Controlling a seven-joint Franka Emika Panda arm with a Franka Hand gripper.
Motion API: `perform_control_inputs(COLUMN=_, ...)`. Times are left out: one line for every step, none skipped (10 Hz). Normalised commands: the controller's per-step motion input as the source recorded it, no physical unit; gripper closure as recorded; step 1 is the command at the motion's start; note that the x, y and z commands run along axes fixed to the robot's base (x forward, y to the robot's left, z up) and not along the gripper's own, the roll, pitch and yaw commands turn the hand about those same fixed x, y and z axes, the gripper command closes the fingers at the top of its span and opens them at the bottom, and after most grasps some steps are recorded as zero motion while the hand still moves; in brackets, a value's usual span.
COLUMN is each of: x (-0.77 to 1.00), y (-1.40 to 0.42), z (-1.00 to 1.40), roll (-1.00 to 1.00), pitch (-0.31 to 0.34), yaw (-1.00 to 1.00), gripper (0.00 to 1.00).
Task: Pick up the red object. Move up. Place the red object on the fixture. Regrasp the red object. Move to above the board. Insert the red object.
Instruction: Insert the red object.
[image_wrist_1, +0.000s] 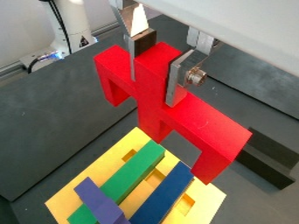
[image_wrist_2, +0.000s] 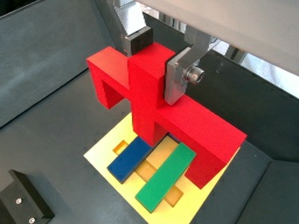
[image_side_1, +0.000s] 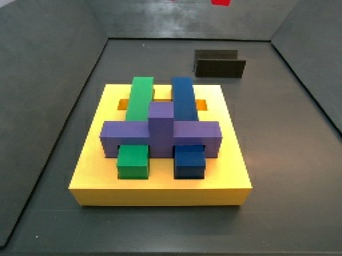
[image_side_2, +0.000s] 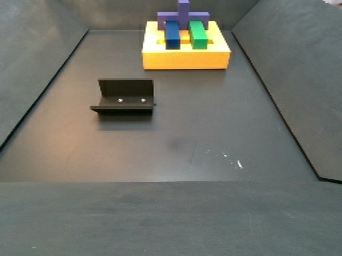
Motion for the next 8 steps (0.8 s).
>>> perform_control_inputs(x=0.0, y=0.0, z=0.0, roll=-0.05, pitch=0.0, yaw=0.0, gripper=1.0)
perform_control_inputs(x=0.0, y=0.0, z=0.0, roll=-0.06, pitch=0.0, yaw=0.0, gripper=1.0)
perform_control_inputs(x=0.0, y=0.0, z=0.0, roll=-0.02, pitch=0.0, yaw=0.0, gripper=1.0)
perform_control_inputs(x=0.0, y=0.0, z=0.0, roll=0.0, pitch=0.0, yaw=0.0, gripper=1.0)
perform_control_inputs(x=0.0, y=0.0, z=-0.11, roll=-0.18, pitch=-0.021, yaw=0.0, gripper=1.0)
perform_control_inputs(x=0.0, y=0.11, z=-0.32, roll=-0.41, pitch=-0.039, yaw=0.0, gripper=1.0)
perform_control_inputs(x=0.03, y=0.17, z=-0.39, roll=-0.38, pitch=-0.069, yaw=0.0, gripper=1.0)
perform_control_inputs(x=0.08, y=0.19, z=-0.43, roll=-0.37, pitch=-0.06, yaw=0.01, gripper=1.0)
